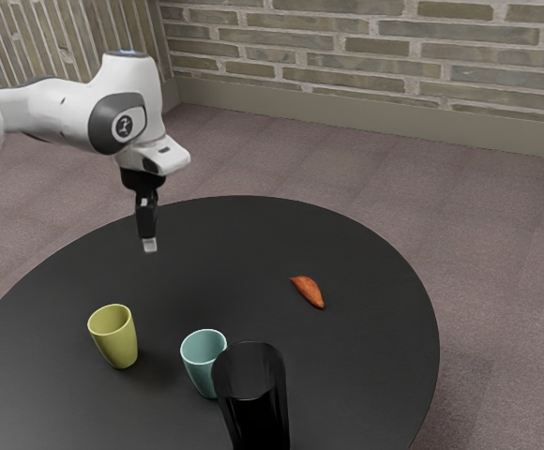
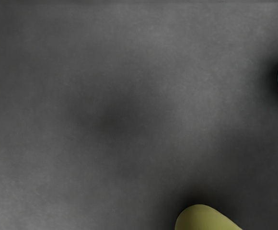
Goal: Place the left cup onto the right cup
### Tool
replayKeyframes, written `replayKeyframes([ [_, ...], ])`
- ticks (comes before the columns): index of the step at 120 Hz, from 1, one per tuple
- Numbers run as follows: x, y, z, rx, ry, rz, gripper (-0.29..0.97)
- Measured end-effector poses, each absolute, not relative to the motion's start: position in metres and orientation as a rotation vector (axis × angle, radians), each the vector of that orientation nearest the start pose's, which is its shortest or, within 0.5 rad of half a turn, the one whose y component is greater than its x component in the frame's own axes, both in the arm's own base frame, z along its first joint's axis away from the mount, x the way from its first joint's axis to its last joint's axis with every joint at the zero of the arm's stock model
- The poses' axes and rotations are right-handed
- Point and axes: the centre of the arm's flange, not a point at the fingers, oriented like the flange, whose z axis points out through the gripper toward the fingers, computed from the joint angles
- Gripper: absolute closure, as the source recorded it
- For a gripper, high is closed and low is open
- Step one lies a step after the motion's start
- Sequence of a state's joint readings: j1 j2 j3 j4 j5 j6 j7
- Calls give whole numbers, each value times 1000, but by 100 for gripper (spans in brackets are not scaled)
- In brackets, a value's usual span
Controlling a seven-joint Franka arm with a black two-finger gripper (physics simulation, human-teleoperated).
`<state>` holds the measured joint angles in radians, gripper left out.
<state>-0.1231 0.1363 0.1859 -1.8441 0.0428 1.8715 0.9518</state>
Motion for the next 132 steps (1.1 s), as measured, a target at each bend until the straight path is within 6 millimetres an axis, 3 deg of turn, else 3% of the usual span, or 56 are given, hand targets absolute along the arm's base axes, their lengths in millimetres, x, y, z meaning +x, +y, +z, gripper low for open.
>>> replayKeyframes([
  [12,578,35,467,-2797,1365,128,0],
  [21,572,33,472,-2789,1372,117,0],
  [44,534,32,419,-2803,1379,217,0],
  [88,506,41,357,-2832,1320,344,0],
  [132,499,74,339,-2841,1225,418,0],
])
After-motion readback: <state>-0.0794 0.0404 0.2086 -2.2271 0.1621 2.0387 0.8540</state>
